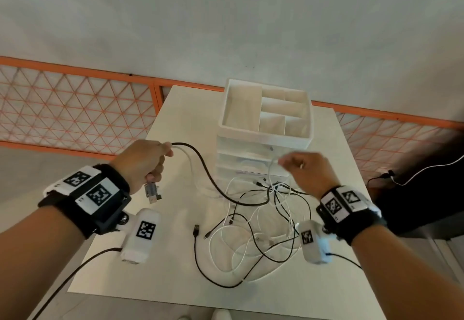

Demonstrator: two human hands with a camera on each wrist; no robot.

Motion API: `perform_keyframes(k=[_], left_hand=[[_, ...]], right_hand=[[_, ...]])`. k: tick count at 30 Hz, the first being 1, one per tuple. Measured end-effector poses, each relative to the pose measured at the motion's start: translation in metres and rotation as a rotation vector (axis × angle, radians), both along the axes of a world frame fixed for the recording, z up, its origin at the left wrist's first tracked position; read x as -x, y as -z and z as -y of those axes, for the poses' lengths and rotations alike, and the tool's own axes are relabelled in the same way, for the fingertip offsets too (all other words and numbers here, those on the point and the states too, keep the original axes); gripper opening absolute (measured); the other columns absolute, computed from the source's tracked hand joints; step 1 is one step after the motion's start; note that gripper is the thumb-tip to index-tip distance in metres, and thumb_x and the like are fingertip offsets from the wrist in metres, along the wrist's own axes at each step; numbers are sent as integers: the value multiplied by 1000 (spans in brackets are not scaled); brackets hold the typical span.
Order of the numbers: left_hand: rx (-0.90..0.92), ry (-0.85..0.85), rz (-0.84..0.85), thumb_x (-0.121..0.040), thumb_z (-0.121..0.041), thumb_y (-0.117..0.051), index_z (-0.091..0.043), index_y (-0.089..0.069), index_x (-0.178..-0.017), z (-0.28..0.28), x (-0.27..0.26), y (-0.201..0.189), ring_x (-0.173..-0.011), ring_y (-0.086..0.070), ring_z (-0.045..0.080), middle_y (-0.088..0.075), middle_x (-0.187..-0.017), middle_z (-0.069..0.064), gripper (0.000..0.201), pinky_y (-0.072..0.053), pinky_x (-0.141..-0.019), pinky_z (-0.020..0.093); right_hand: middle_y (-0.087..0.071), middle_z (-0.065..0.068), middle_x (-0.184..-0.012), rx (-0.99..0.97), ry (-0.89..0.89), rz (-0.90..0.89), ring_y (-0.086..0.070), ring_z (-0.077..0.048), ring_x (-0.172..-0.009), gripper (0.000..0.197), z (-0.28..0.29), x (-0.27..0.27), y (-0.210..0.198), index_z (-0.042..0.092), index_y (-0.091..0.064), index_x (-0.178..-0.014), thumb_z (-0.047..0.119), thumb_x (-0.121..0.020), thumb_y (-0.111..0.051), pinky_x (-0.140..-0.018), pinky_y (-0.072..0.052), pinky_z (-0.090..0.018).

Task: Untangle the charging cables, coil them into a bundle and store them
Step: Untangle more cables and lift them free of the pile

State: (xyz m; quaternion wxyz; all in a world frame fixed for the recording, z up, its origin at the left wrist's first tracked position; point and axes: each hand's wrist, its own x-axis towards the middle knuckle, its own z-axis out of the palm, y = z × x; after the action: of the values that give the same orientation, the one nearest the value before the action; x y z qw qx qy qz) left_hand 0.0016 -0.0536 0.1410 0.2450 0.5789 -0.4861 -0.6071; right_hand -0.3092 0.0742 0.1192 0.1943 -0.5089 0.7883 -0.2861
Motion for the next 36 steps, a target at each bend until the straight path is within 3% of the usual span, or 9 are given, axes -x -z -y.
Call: perform_keyframes(k=[2,8,11,14,17,21,25,30,36], left_hand=[[-31,9,14,-104,-19,-44,-5,-52,-86,-1,8,4,-43,-20,11,-25,-53,-3,25,-19,-33,19],[-150,-163,-149,-106,-12,-35,-8,-46,-75,5,8,20,-23,-24,4,-32,-39,-5,33,-18,-29,10],[-113,-235,-291,-103,-9,-36,-12,-46,-73,10,5,11,-29,-29,5,-39,-36,-8,32,-21,-31,13],[6,-216,-497,-102,-13,-41,-13,-51,-82,10,13,-21,-45,-26,9,-46,-51,-6,22,-22,-38,19],[149,-51,-633,-98,-10,-50,-13,-52,-88,1,29,-57,-45,-30,7,-65,-74,1,10,-27,-41,19],[378,341,-234,-91,-10,-62,-18,-55,-90,-26,63,-53,-61,-45,11,-73,-106,10,11,-37,-52,21],[314,617,131,-97,-27,-58,-14,-60,-95,-48,88,10,-49,-44,2,-69,-91,2,12,-33,-45,16],[-49,358,217,-98,-22,-53,-10,-52,-77,-35,72,55,-42,-27,11,-41,-58,0,24,-24,-38,20],[-275,82,-301,-97,-12,-48,-14,-46,-75,18,29,0,-41,-29,9,-41,-52,-3,22,-26,-35,19]], right_hand=[[-71,30,-83,238,15,66,-64,14,-80,14,10,-5,-37,41,-77,-87,31,-92,-69,-81,-46,-12],[-73,22,-82,752,156,80,-66,-3,-75,15,12,-11,-104,42,-74,-85,32,-93,-64,-73,-53,-23],[-76,17,-86,475,63,43,-69,-10,-76,18,8,-12,-96,42,-75,-82,29,-92,-66,-71,-54,-20],[-72,22,-71,82,-121,11,-62,2,-61,9,5,-24,-74,38,-79,-90,35,-92,-70,-63,-46,-6],[-77,18,-91,144,-185,58,-68,5,-79,14,8,-39,-72,33,-79,-101,37,-93,-69,-79,-49,-9],[-75,23,-93,468,-150,205,-71,-3,-85,12,19,-61,-106,31,-79,-101,29,-94,-69,-79,-56,-21],[-60,12,-64,746,-61,256,-46,-9,-56,14,19,-66,-145,31,-77,-87,30,-96,-66,-56,-43,-25],[-45,-5,-64,807,125,194,-40,-18,-59,33,11,-30,-148,3,-73,-91,34,-94,-65,-59,-39,-28],[-77,24,-90,333,-43,132,-70,6,-92,18,-8,-5,-107,41,-79,-80,26,-89,-74,-91,-53,-22]])
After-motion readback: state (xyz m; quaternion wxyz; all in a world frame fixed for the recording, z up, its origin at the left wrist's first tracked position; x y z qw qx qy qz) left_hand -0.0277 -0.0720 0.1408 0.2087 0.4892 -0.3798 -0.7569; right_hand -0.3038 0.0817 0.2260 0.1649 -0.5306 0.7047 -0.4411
